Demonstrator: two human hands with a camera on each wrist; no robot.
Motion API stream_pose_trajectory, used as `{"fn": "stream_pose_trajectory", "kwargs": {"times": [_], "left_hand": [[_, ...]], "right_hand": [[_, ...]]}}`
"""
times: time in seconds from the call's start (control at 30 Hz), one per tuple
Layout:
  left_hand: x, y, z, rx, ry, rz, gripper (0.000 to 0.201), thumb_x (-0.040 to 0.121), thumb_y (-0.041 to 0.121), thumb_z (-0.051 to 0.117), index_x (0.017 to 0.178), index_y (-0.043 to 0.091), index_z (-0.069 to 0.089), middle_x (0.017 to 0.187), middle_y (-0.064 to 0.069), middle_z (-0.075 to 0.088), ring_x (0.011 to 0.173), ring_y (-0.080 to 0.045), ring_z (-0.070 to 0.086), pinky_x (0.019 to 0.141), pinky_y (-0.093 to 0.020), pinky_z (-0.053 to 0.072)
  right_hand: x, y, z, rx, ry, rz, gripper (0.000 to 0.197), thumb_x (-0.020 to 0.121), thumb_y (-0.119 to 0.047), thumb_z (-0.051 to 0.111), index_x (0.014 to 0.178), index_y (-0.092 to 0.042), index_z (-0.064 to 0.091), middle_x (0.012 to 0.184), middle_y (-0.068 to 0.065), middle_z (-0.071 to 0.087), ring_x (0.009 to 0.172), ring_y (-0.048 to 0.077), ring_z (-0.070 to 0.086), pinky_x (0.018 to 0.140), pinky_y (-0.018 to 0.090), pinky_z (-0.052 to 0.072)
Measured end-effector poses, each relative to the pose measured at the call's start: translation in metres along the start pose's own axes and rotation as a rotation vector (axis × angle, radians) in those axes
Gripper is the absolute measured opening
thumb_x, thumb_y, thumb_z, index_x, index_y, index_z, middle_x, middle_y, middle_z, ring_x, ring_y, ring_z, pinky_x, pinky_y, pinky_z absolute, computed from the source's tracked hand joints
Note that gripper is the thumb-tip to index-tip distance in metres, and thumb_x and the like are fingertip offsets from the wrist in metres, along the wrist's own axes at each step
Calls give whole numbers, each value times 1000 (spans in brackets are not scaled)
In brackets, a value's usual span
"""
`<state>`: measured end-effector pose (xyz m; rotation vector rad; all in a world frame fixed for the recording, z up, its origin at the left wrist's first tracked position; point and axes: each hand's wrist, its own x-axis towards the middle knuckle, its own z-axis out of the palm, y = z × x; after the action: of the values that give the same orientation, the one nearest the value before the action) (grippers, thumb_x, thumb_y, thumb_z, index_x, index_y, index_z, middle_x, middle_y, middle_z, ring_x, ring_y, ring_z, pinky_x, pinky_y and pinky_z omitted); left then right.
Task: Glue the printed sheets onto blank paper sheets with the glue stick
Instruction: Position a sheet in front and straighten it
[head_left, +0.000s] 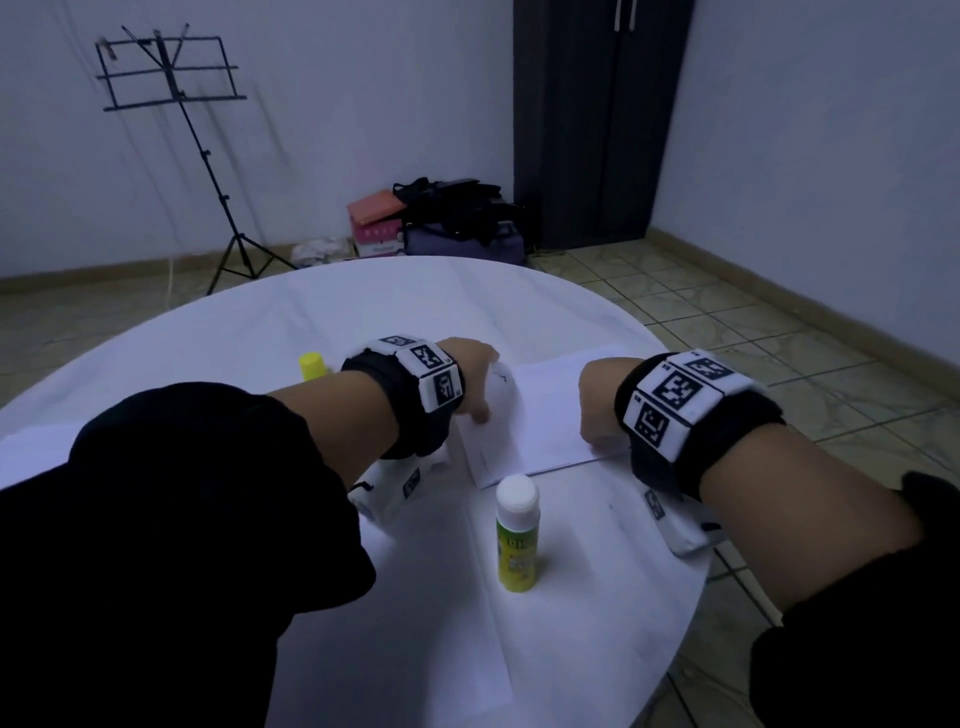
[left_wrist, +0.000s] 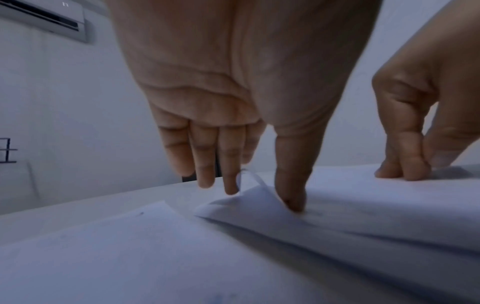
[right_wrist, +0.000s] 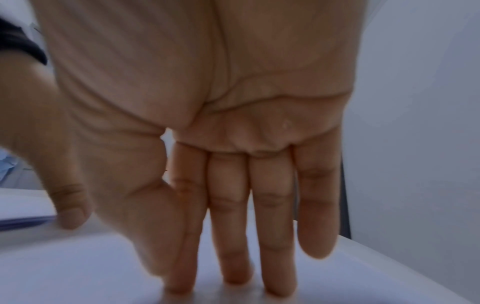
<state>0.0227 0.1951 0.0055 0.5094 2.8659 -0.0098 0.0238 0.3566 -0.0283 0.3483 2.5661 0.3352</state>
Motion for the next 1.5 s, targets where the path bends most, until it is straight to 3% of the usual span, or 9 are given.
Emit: {"fn": "stream_pose_trajectory", "kwargs": {"times": [0.1,0.2,0.27,0.43,0.6,0.77,1.27,1.37,1.5], "left_hand": [[-3,-2,-4,-339,69,-29,80,80,15,73,147,18,29,138,-7,48,117,-27,55,94,-33,45],[-10,-6,-1,-871,41,-114,82,81,-3,68,147,26,29,105,-8,55,84,-31,65,85,-40,55],[-14,-10,3,-1026,38,-158,79,80,-10,66,142,27,35,90,-8,52,74,-29,62,82,-43,57],[-21,-15,10,-1232,-187,-192,34,83,-14,59,102,15,55,110,-21,57,71,-28,61,58,-34,60],[-19,-11,12,-1313,-297,-153,17,88,-10,55,90,6,60,80,-10,61,58,-16,60,51,-23,57],[-14,-12,15,-1365,-338,-186,14,87,-13,53,95,-1,56,82,-13,62,51,-15,66,50,-21,56],[-68,-68,0,-1351,38,-149,46,82,-16,54,118,12,59,70,-10,56,50,-16,52,44,-18,46],[-95,-89,4,-1364,112,-168,51,82,-17,54,126,10,56,66,-11,56,53,-18,50,42,-17,45],[-141,-119,15,-1414,209,-214,54,83,-18,53,130,7,53,63,-10,55,43,-14,52,40,-18,41]], "right_hand": [[41,3,12,47,51,-18,41,44,-48,70,67,-20,52,72,1,56,63,20,54,76,36,50],[0,2,2,33,91,-8,36,40,-40,67,65,-19,53,73,5,59,70,28,60,77,45,52],[-23,2,-1,32,139,-78,18,59,-29,66,66,-18,54,69,3,58,65,23,57,75,33,51],[-58,6,0,86,142,-135,26,83,-16,61,61,-11,47,64,4,49,60,21,49,63,27,42],[-69,11,8,223,114,-218,43,70,-44,77,66,-14,47,65,0,48,60,19,45,55,27,34],[-72,13,18,257,210,-239,65,81,-54,62,125,-12,40,120,4,54,103,23,53,75,29,37],[-105,16,17,168,380,-3,31,85,-23,55,113,-14,49,118,8,52,109,26,53,88,36,42],[-137,11,18,125,166,-51,8,92,-21,53,88,-15,55,90,7,56,80,20,56,69,26,42],[-171,-3,37,149,92,-99,35,89,-27,57,59,-13,45,50,-1,49,49,13,41,47,20,32]]}}
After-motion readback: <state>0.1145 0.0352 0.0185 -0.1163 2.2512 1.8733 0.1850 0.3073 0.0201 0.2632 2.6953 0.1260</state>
